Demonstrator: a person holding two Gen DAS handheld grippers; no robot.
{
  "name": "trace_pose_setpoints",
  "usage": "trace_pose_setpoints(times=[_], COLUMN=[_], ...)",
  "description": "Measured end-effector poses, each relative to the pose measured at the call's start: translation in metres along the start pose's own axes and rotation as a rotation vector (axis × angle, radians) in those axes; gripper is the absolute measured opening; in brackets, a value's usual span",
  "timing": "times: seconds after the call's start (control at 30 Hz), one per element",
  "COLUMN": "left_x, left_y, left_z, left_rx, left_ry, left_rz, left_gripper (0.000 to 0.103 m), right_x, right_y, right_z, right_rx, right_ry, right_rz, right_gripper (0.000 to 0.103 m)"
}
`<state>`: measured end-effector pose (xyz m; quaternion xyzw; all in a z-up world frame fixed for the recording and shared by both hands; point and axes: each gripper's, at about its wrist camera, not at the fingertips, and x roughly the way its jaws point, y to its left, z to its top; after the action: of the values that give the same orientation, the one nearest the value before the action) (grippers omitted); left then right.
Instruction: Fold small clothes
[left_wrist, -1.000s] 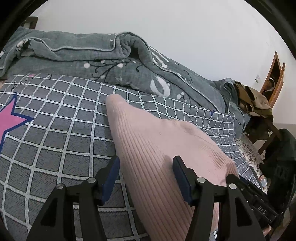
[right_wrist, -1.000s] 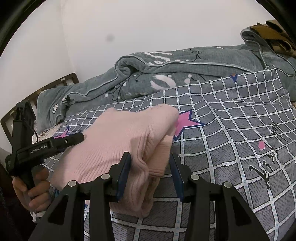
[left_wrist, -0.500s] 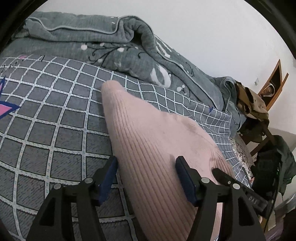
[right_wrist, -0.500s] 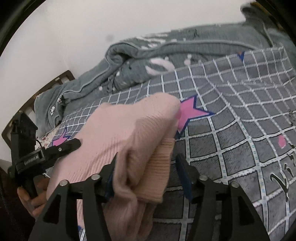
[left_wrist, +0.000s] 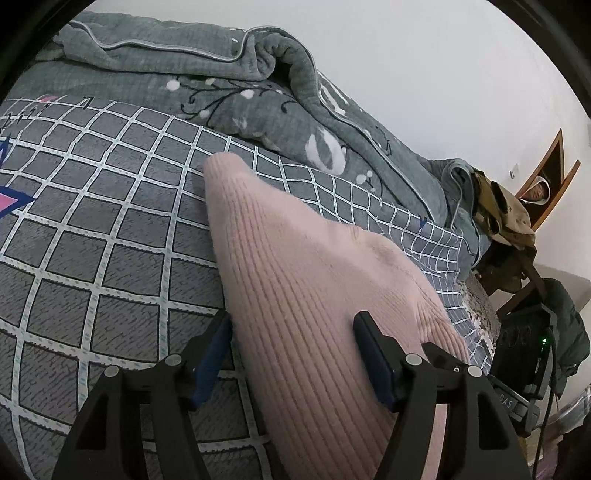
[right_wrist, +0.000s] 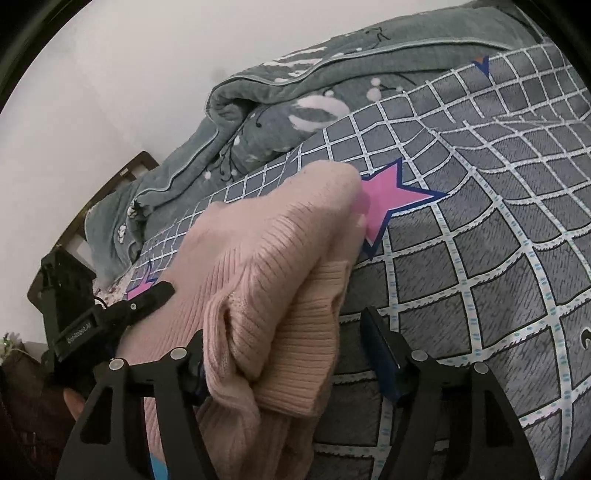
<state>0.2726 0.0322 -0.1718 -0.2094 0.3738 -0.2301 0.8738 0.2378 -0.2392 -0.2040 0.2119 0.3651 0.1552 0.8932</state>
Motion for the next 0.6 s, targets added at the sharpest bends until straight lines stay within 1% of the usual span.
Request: trace_pose_setpoints(times=[0.37,0.53,0.57,0.6], left_x=[0.0022,0.0010,0.0008,0.0002], left_y=[0.0008,-0.0004,-0.0006,-0.0012], left_z=[-0.0020,-0.0025,-0.0028,-0.0032], left_rx=[-0.025,-0.015,-0.016,-0.013], left_ry=[0.010,0.004,0.003,0.000], left_rz=[-0.008,0.003,0.005,0.007], left_gripper=[0.067,0.063,0.062,0.060], right_x=[0.0043,0.0097,0.0096,0.0093], right_y=[0.0008,0.0044,0.0047,0.0050], right_z=[0.0001,0.0026,0.0027,0.0025], right_rx=[-0.007,-0.026,-0.027,-0.028], right_ry=[0.005,0.027,0.027,0.030], right_rz=[0.002,0.005,0.008,0.029], right_gripper=[0.067,0.067,0.063,0.050])
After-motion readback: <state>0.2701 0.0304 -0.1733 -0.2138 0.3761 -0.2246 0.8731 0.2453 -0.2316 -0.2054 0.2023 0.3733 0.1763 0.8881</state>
